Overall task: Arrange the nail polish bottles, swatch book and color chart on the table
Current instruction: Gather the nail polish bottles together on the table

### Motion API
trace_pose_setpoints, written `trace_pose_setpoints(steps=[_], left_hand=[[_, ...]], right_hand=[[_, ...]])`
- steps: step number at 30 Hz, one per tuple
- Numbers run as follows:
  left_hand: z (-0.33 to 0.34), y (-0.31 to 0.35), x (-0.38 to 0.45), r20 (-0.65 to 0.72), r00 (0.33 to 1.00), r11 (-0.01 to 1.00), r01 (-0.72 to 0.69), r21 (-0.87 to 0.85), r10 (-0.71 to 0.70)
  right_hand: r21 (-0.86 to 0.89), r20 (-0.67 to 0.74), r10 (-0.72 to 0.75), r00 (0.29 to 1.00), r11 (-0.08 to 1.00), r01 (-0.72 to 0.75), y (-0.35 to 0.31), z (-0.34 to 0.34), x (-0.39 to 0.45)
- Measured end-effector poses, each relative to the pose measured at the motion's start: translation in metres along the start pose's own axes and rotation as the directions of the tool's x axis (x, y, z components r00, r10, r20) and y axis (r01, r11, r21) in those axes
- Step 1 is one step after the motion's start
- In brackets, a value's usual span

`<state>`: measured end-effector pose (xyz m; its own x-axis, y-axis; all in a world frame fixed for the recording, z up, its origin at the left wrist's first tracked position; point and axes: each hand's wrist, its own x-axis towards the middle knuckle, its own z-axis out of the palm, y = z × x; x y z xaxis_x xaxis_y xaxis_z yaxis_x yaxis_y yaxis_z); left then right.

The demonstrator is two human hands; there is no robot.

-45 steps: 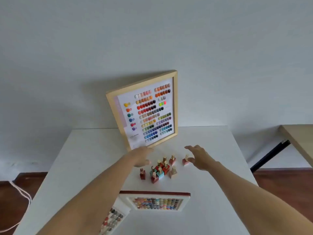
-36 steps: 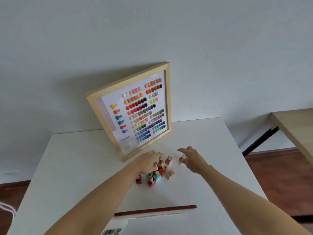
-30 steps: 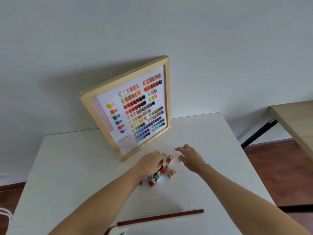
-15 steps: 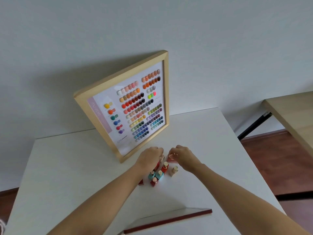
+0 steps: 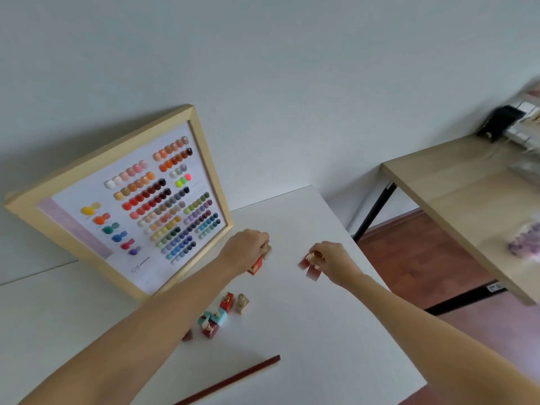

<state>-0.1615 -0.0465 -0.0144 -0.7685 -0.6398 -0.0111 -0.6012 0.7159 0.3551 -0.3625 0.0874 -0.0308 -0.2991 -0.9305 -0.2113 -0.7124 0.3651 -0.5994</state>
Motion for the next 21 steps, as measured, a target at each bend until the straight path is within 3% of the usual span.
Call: trace_pose_setpoints(steps=[12,21], left_hand=[[0.078,0.137,0.091,0.193,0.976,0.995,-0.088,-0.057,0.097],[0.108,0.169,0.118,0.265,0.958,0.991,-0.123,0.045,0.107]], right_hand=[[-0.035,-0.090,0.126,0.988,0.991,-0.129,0.118,-0.061,-0.020],[-0.008,-0.053,0.149,0.987,0.989,-0.149,0.141,-0.056,-0.016]])
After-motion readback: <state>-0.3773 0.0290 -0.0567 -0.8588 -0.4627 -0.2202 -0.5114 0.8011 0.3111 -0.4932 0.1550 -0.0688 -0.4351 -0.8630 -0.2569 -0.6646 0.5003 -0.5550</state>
